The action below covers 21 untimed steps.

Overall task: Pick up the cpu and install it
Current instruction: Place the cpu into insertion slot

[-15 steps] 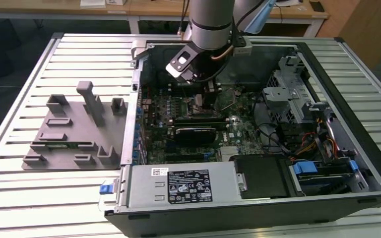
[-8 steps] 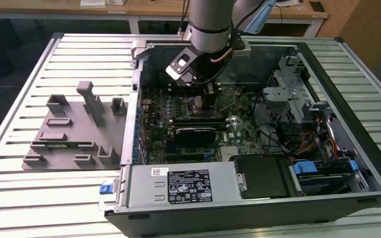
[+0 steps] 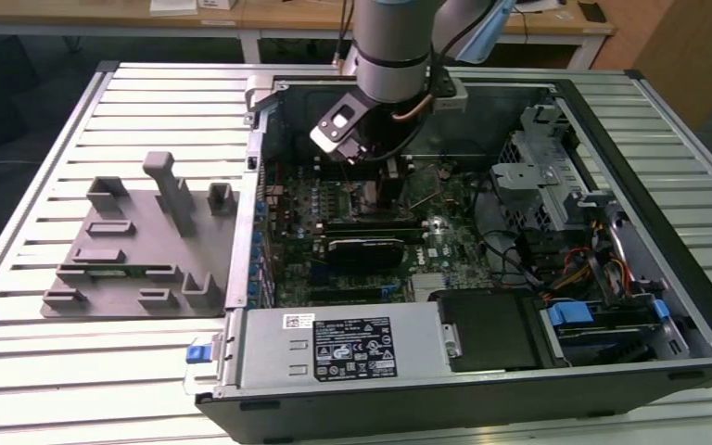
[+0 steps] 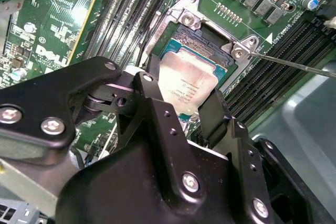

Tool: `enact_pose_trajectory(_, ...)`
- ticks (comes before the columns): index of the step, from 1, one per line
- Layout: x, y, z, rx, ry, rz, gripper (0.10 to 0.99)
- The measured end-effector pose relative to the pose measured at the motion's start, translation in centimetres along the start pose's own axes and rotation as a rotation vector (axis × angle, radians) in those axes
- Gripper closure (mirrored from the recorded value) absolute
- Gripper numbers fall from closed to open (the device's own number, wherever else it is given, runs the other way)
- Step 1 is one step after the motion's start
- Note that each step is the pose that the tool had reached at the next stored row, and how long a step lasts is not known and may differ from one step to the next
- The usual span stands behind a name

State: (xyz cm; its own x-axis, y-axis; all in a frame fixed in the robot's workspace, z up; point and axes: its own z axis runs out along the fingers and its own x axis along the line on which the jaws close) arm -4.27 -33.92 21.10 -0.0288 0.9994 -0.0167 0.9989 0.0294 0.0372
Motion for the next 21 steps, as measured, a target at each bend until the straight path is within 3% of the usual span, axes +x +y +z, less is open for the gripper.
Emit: enact_pose_trajectory(21,0.30,-0.05,1.46,0.000,-0.0015,0.001,0.545)
